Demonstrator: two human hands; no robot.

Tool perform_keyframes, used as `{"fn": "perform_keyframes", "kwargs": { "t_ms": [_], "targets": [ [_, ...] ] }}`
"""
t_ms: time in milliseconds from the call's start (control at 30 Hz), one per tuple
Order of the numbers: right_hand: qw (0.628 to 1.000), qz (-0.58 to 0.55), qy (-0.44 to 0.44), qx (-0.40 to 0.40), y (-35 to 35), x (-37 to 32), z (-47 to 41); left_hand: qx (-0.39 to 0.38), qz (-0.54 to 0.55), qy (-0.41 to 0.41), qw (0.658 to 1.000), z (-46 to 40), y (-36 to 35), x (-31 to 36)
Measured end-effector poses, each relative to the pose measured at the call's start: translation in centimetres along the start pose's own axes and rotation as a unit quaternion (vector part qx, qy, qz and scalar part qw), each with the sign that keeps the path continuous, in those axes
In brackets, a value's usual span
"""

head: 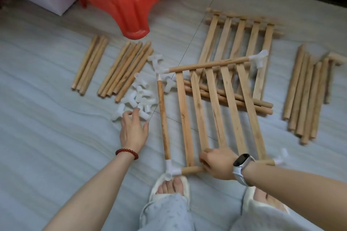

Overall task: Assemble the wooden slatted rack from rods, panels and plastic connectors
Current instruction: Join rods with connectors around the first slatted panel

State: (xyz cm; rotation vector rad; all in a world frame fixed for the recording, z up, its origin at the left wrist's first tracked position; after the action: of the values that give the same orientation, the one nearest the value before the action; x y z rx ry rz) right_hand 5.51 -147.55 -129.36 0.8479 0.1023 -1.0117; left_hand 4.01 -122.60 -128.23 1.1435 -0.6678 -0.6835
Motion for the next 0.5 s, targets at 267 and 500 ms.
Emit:
{"fn": "perform_keyframes", "kwargs": {
  "t_ms": [267, 500],
  "targets": [
    [0.990, -0.093, 0.013, 0.107, 2.9, 3.4, 2.4, 0.061, -0.044, -0.006, 0.997, -2.3, 0.4, 1.7],
    [0.853, -0.154, -0.244, 0.435, 9.2, 16.8, 7.2, 0.097, -0.079, -0.212, 0.969, -0.6, 1.1, 9.0]
  ]
}}
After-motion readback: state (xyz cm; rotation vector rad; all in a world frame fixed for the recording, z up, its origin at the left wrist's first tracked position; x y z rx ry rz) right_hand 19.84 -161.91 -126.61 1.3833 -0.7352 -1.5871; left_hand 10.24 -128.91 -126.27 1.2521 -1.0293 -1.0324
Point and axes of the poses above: each hand's wrist, its own z-axis away from the middle knuckle, its own y-axis out of the back of the hand, x = y × z, the point moved 6 cm from there along -z, towards the middle knuckle, and after that the axes turned 12 degrees about -z, right-handed, at the moved point
